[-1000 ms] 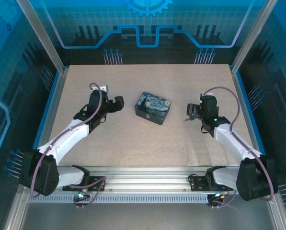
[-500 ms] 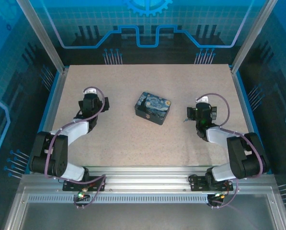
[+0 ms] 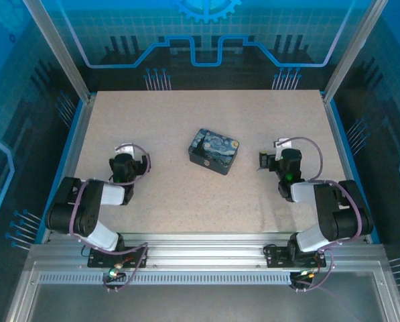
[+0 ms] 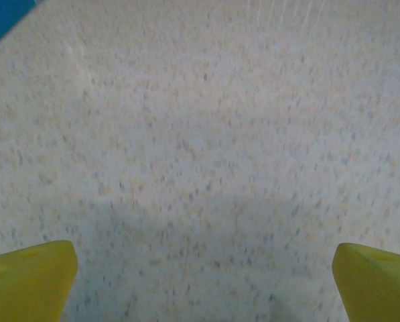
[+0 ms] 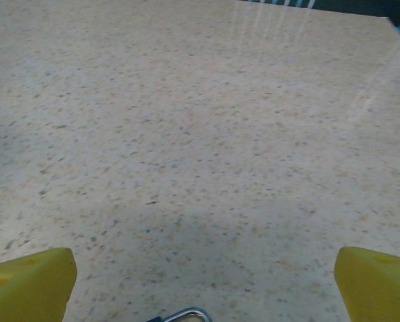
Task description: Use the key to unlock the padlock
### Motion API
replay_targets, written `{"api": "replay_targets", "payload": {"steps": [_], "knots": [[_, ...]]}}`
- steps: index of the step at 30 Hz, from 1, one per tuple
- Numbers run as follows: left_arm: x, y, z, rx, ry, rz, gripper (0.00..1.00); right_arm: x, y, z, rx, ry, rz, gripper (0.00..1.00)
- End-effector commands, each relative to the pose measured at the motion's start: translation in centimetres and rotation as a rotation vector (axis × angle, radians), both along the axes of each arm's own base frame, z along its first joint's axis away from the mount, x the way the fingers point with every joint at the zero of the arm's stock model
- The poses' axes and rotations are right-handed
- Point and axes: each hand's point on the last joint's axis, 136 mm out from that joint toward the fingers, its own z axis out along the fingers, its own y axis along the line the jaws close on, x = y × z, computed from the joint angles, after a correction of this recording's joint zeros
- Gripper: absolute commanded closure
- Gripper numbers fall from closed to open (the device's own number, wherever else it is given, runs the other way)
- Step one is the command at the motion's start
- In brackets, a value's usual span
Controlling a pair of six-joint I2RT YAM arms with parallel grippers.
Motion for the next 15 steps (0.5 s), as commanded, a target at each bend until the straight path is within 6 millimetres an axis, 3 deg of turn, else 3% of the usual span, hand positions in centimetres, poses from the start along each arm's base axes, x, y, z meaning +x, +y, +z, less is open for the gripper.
{"api": "replay_targets", "payload": {"steps": [1,15], "knots": [[2.0,-0.49,4.19,0.005,-0.181,-0.032,0.01,0.84,0.74,1.6,0.015,-0.07,0.053,0.0],[1.95,-0.72,4.18,0.021,-0.179,-0.033,0.01,0.91,0.76,1.53,0.034,-0.064,0.069,0.0]]}}
